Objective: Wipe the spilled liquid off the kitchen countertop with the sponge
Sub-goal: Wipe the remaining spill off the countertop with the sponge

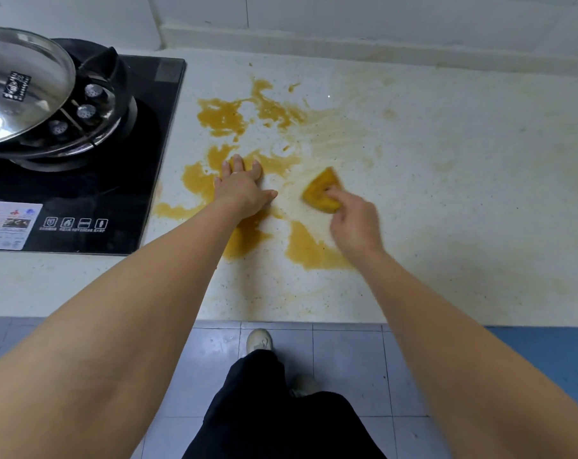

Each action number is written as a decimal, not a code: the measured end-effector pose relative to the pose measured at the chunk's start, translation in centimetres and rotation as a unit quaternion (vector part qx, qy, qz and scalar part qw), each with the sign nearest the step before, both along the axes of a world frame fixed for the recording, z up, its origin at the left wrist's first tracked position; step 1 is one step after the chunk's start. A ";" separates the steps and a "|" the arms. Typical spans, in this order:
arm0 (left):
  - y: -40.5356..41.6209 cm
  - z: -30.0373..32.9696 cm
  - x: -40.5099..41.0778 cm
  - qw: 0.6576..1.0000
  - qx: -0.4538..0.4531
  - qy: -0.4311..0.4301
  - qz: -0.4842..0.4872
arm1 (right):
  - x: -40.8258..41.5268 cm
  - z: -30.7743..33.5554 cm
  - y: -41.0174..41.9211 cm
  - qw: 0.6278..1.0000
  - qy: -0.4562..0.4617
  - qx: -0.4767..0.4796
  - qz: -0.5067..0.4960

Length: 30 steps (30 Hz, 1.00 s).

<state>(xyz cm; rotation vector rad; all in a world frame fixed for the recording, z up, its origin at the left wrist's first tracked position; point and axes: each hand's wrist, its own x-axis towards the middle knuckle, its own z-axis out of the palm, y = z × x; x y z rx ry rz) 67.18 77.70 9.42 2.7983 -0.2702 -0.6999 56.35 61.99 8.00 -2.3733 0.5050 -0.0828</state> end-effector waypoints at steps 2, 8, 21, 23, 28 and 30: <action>0.2 0.1 -0.3 1.000 0.005 0.001 -0.008 | -0.3 0.2 -0.5 0.997 0.012 -0.023 -0.071; 1.3 0.4 -2.7 1.000 0.008 -0.018 -0.013 | -2.1 0.5 3.9 0.989 -0.002 0.019 0.144; 2.4 -0.4 -10.2 1.000 0.017 0.010 -0.002 | -7.7 0.4 1.6 1.000 0.001 -0.008 0.019; 2.5 -0.1 -10.2 1.000 0.017 0.016 -0.001 | -8.4 0.7 0.0 0.997 0.026 -0.025 -0.073; 2.3 0.1 -10.1 1.000 0.009 0.017 0.005 | -9.0 0.2 5.4 0.991 -0.010 0.005 0.132; 2.3 0.2 -10.1 1.000 0.012 0.017 0.005 | -9.3 0.0 4.5 0.992 -0.008 -0.002 0.126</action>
